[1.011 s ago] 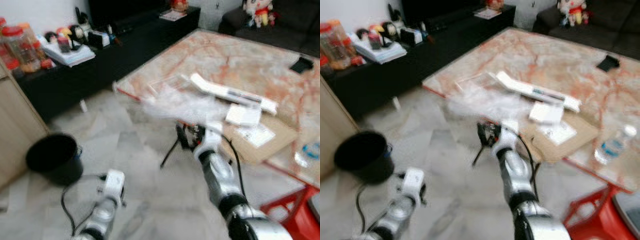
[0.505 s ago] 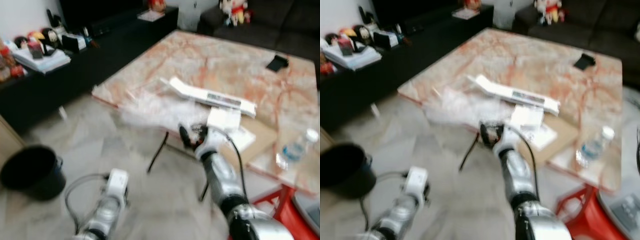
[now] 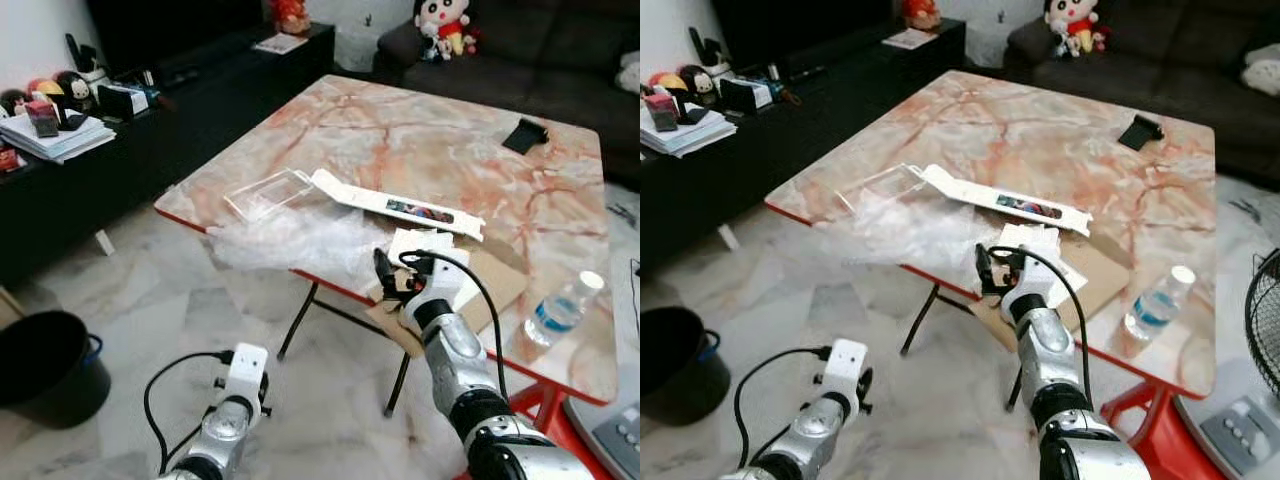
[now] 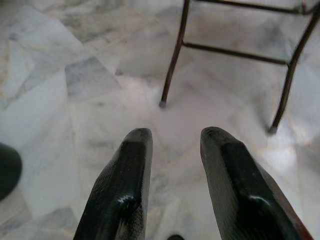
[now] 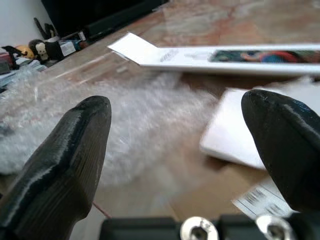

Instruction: Picking trash to rubbish bin

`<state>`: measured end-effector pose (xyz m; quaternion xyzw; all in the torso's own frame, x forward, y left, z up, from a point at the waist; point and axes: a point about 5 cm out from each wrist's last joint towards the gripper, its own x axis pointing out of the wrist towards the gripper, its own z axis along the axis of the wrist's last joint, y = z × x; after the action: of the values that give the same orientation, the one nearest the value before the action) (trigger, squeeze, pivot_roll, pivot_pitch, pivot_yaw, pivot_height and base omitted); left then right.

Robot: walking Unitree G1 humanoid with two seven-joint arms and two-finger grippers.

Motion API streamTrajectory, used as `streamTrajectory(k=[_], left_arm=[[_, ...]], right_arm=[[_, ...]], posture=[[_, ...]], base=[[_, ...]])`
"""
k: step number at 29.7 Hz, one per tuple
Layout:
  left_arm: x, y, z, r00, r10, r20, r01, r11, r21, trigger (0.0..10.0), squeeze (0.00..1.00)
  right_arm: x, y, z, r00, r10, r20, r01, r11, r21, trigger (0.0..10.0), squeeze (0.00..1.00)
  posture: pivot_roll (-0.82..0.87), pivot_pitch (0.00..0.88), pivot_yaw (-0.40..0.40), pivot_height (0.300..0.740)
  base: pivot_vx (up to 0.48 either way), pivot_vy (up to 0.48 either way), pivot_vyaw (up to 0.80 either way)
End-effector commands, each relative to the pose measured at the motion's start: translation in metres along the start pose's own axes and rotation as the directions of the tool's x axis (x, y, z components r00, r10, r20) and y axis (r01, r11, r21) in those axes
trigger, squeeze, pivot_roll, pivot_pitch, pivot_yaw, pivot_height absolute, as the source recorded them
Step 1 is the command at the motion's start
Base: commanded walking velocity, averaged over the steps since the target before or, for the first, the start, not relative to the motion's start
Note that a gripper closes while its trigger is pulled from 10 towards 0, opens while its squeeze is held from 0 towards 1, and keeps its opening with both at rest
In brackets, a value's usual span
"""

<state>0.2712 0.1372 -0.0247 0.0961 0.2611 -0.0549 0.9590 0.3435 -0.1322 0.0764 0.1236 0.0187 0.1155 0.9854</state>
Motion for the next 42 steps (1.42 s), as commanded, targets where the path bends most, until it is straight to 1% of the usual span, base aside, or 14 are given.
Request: streamTrajectory(k=[1, 6, 10, 14, 16, 20, 22, 28, 29, 42], left_arm=[[-0.0006, 0.0046, -0.0025, 1.000, 0.011, -0.010, -0.011, 1.000, -0.002, 10.0, 0.00], [-0.0006, 0.0045, -0.0025, 1.000, 0.010, -0.009, -0.010, 1.000, -0.006, 10.0, 0.00], [-0.0006, 0.0043, -0.0024, 1.000, 0.010, -0.009, -0.010, 1.000, -0.007, 10.0, 0.00], [-0.0006, 0.0040, -0.0023, 1.000, 0.009, -0.008, -0.009, 1.000, -0.007, 10.0, 0.00], [-0.0006, 0.0042, -0.0023, 1.000, 0.009, -0.007, -0.009, 1.000, -0.006, 10.0, 0.00], [-0.0007, 0.0043, -0.0023, 1.000, 0.009, -0.007, -0.009, 1.000, -0.006, 10.0, 0.00], [-0.0008, 0.0036, -0.0017, 1.000, 0.001, 0.001, -0.001, 1.000, -0.018, 10.0, 0.00], [-0.0010, 0.0027, -0.0018, 1.000, -0.004, 0.004, 0.004, 1.000, -0.015, 10.0, 0.00], [-0.0011, 0.0026, -0.0023, 1.000, -0.004, 0.001, 0.004, 1.000, -0.015, 10.0, 0.00], [-0.0017, 0.0026, -0.0044, 1.000, -0.003, -0.007, 0.003, 1.000, -0.018, 10.0, 0.00]], right_arm=[[0.0056, 0.0080, 0.0057, 0.999, 0.028, 0.018, -0.028, 1.000, -0.004, 10.0, 0.00], [0.0059, 0.0093, 0.0064, 0.999, 0.038, 0.022, -0.038, 0.999, -0.013, 10.0, 0.00], [0.0060, 0.0111, 0.0064, 0.998, 0.054, 0.016, -0.053, 0.997, -0.055, 10.0, 0.00], [0.0057, 0.0113, 0.0059, 0.998, 0.052, 0.019, -0.052, 0.998, -0.037, 10.0, 0.00], [0.0058, 0.0108, 0.0056, 0.999, 0.045, 0.019, -0.044, 0.999, -0.020, 10.0, 0.00], [0.0057, 0.0102, 0.0060, 0.999, 0.045, 0.019, -0.045, 0.999, -0.021, 10.0, 0.00], [0.0057, 0.0095, 0.0065, 0.999, 0.044, 0.022, -0.044, 0.999, -0.020, 10.0, 0.00], [0.0054, 0.0083, 0.0075, 0.999, 0.044, 0.028, -0.043, 0.999, -0.013, 10.0, 0.00], [0.0053, 0.0081, 0.0085, 0.998, 0.042, 0.042, -0.043, 0.999, 0.008, 10.0, 1.00], [0.0053, 0.0089, 0.0091, 0.997, 0.050, 0.052, -0.051, 0.998, 0.024, 10.0, 1.00]], posture=[[-0.06, 0.030, -0.052, 0.740], [-0.06, 0.030, -0.052, 0.740], [-0.06, 0.030, -0.052, 0.740], [-0.06, 0.031, -0.052, 0.740], [-0.06, 0.032, -0.052, 0.740], [-0.06, 0.032, -0.052, 0.740], [-0.06, 0.032, -0.052, 0.740], [-0.06, 0.032, -0.052, 0.740], [-0.06, 0.032, -0.052, 0.740], [-0.07, 0.037, -0.057, 0.740]], base=[[0.270, 0.000, 0.00], [0.272, 0.000, 0.00], [0.274, 0.000, 0.00], [0.269, 0.000, 0.56], [0.270, 0.000, 0.00], [0.271, 0.000, 0.00], [0.000, 0.000, 0.00], [0.000, 0.000, 0.00], [0.000, 0.000, 0.00], [0.000, 0.000, 0.00]])
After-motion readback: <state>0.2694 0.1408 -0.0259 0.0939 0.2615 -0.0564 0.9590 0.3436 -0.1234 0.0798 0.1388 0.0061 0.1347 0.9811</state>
